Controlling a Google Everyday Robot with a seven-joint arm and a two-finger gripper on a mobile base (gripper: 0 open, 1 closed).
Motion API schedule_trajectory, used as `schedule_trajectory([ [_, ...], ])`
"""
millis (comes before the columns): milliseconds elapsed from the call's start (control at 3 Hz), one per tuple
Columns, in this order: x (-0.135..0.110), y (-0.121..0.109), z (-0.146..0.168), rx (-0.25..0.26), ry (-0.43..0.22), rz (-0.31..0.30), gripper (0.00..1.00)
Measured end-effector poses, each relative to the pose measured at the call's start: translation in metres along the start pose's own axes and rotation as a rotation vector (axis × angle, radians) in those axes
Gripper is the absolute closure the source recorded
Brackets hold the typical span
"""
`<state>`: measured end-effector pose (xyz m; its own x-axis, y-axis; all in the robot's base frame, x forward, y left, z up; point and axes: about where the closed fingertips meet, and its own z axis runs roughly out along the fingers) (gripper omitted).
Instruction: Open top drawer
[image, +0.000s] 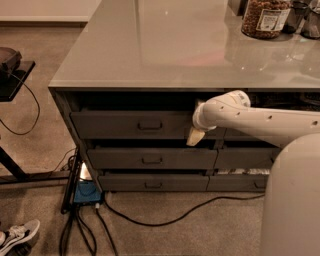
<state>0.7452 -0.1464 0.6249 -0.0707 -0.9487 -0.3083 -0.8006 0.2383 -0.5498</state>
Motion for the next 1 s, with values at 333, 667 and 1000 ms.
schedule_trajectory([
  [333, 0.0003, -0.0017, 0.0022, 0.0, 0.0, 0.002, 0.0],
  [667, 0.0003, -0.0016, 0.0022, 0.0, 0.0, 0.002, 0.19],
  [1000, 0.0003, -0.0016, 0.0022, 0.0, 0.0, 0.002, 0.43],
])
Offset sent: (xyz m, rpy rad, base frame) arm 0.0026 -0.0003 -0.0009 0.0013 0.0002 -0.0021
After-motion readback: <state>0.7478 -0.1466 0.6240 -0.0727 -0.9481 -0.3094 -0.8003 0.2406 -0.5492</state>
